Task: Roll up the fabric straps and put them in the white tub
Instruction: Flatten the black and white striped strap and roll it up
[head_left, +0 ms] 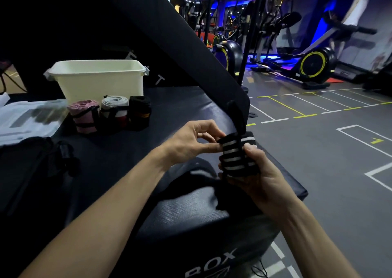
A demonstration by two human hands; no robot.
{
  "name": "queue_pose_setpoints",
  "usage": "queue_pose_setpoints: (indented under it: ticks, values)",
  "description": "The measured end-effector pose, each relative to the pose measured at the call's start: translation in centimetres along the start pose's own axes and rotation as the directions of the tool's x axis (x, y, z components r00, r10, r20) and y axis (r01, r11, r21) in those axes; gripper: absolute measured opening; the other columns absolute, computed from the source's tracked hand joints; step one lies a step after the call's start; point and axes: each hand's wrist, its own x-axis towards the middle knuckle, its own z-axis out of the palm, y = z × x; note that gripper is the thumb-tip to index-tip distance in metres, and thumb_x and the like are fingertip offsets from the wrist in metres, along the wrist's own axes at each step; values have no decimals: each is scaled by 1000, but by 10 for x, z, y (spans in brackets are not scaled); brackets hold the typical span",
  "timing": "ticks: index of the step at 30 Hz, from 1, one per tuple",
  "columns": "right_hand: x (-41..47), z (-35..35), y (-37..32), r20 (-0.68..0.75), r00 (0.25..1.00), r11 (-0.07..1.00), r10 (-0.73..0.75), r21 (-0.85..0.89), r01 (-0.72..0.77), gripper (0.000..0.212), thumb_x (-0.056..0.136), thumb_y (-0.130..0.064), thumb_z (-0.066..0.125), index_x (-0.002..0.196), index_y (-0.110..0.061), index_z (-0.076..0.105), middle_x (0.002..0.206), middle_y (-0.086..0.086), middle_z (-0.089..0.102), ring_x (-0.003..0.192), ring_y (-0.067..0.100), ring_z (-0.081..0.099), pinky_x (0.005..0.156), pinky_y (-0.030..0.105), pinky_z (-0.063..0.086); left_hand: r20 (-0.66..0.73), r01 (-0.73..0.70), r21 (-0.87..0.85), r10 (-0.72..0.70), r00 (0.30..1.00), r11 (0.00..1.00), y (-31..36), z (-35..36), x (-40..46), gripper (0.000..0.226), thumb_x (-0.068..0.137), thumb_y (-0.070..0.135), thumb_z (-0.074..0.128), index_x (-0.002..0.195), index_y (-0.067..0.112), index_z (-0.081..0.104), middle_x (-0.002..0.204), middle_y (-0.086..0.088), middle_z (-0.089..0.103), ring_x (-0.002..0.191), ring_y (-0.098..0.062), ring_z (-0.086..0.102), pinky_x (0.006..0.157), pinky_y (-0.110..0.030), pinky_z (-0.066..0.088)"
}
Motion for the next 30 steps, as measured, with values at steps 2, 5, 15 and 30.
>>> queue_pose_setpoints:
  ticks: [2,5,15,30]
  values:
    - [4,-2,-1,-59,992,980,-108,-172,97,68,72,-42,82,118,1,59,100,20,65,88,31,64,66,34,59,-9,20,35,-19,1000,999,-1,3,1,21,84,1,80,100,11,70,93,-5,71,84,-9,65,81,-20,53]
    - [6,-5,-4,-117,952,896,-281,-386,218,55,72,-46,79,111,-13,57,91,10,67,81,25,65,66,43,58,-22,54,26,-54,998,998,3,1,-2,26,85,3,81,107,14,72,94,-4,71,83,-7,66,80,-18,52]
    - [5,-12,-9,-67,874,568,-480,-783,252,41,84,-33,78,113,-26,50,85,-5,68,71,4,66,68,25,52,-43,95,-282,-112,993,955,13,-17,-4,18,93,30,69,92,12,72,96,-8,69,85,-17,65,75,-32,52]
    - [5,14,-10,-35,983,983,-182,0,183,38,85,-38,64,107,-8,70,91,12,71,75,19,66,65,26,54,48,355,-336,-361,931,872,8,18,4,28,106,17,53,78,16,56,65,3,53,47,-6,34,41,-17,29]
